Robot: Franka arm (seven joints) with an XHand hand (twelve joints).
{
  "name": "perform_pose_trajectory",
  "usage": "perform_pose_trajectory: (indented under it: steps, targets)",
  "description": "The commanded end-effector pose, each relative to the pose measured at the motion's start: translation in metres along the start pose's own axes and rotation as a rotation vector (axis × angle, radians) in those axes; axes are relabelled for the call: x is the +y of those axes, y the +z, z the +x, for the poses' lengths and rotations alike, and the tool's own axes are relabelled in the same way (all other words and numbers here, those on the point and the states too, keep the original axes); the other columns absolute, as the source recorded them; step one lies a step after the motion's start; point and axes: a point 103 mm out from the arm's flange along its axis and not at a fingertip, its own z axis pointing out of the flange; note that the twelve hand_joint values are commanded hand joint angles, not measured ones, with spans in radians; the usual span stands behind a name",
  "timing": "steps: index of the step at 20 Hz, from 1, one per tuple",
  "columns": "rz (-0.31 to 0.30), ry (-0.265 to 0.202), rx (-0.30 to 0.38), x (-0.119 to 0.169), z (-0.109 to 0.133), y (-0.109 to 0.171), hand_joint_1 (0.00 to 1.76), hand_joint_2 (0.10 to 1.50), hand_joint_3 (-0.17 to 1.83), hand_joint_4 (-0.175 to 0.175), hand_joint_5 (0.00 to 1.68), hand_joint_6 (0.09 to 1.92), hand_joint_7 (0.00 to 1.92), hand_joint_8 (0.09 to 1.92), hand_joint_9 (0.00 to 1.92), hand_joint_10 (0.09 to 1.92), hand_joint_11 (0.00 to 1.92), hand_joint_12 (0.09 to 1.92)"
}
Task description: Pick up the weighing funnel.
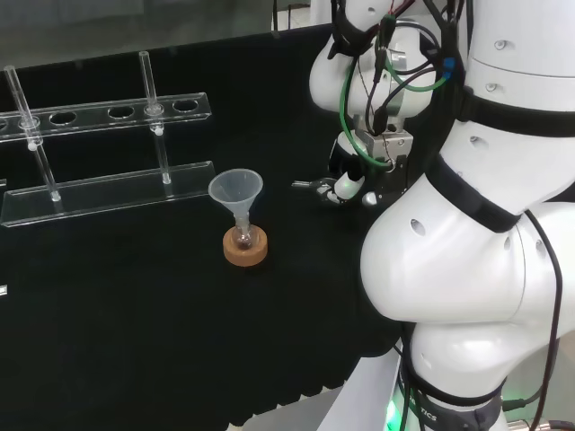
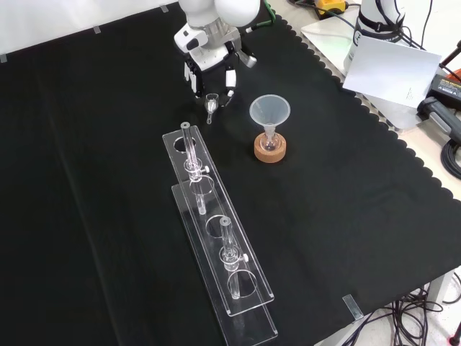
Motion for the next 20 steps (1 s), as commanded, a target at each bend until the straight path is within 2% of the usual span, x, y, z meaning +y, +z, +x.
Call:
perform_pose_trajectory:
  steps: [1,8,20]
  targets:
    - [-0.013,-0.005,0.005,-0.002,0.001,-0.006,1.2,0.58,0.68,-0.037,1.49,0.25,1.54,0.29,1.44,0.29,1.13,0.86]
    - [-0.045,-0.014,0.011,-0.007,0.001,-0.027,1.21,0.57,0.69,-0.046,1.5,0.25,1.55,0.28,1.44,0.29,1.14,0.85]
    - [-0.1,-0.033,-0.02,-0.012,0.005,-0.069,1.2,0.57,0.69,-0.042,1.5,0.25,1.55,0.28,1.44,0.3,1.14,0.85]
